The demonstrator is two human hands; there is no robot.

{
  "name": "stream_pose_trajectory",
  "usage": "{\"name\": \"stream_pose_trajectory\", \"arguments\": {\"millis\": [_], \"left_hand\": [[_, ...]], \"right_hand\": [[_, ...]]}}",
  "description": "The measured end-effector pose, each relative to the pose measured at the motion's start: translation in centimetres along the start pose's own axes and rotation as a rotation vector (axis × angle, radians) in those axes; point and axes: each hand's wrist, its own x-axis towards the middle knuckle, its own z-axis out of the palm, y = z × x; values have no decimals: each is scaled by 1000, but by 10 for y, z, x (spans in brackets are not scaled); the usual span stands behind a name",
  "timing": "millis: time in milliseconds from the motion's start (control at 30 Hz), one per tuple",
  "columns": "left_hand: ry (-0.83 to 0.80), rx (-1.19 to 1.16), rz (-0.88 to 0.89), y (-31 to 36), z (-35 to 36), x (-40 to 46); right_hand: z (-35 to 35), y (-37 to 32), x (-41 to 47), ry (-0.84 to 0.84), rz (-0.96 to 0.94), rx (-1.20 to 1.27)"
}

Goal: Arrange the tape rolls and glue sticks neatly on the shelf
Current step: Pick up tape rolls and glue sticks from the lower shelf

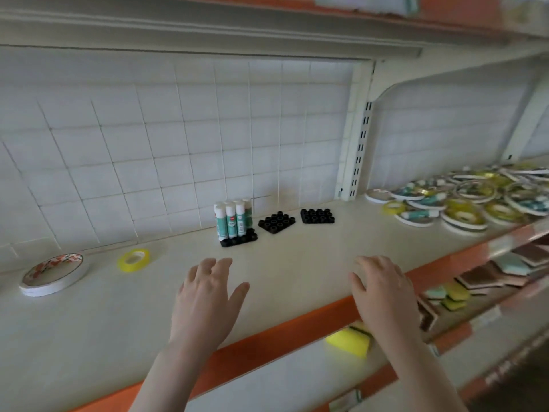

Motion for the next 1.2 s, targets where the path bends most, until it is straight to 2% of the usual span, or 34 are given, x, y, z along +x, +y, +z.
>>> {"name": "stream_pose_trajectory", "arguments": {"millis": [100,367,533,767,967,1200], "left_hand": [[-4,-11,20,54,23,12],[0,-113,19,229,98,44],[-10,-138,22,300,128,63],[-8,-104,41,343,159,100],[31,-137,63,363,183,148],[31,-150,57,375,200,189]], "right_hand": [[-7,55,14,2,23,-10],[-21,240,75,145,-36,52],[-23,319,106,171,-29,114],[0,354,141,164,-7,160],[22,376,188,175,-69,172],[37,372,242,180,-105,204]]}}
